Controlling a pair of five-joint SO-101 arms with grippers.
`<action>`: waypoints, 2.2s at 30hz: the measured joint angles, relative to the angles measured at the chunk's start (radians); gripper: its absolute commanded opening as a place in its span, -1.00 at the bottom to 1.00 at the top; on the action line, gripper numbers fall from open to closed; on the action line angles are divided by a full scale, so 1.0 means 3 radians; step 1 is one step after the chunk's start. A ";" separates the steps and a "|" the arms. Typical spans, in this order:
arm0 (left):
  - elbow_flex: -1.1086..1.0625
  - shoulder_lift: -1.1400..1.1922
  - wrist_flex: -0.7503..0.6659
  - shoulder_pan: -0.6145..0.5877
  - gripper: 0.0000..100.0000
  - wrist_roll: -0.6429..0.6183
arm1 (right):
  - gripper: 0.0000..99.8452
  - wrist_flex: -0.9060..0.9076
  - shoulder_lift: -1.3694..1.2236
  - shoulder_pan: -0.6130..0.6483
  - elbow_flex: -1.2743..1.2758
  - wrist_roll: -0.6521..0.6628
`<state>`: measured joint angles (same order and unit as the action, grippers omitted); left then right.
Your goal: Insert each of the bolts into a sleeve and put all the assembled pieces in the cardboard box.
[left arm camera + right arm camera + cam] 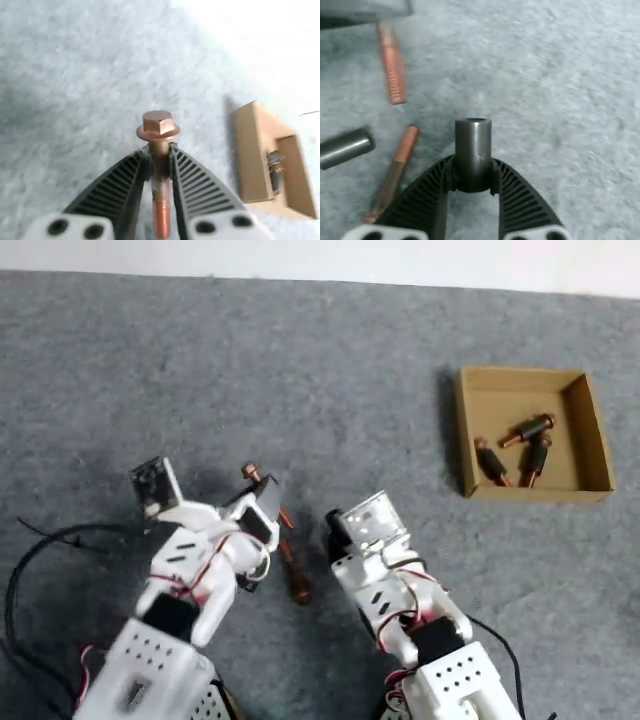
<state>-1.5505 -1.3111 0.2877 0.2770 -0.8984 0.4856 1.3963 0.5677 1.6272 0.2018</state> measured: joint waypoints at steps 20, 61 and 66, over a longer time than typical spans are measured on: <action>-0.0409 -0.1626 0.0297 0.0133 -0.99 0.0020 | -0.99 -0.0179 0.0123 0.0378 0.0107 0.0455; -0.0404 -0.1667 0.0813 0.0644 -0.02 0.0384 | -0.99 0.0148 0.1350 0.0317 0.0153 0.0471; -0.0404 -0.1662 0.0915 0.0547 -0.07 0.0230 | -0.99 0.0148 0.1366 0.0179 0.0153 0.0471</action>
<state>-1.6717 -1.8098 0.5623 0.4411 -0.8293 0.5301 1.8059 0.6214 1.6732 0.3429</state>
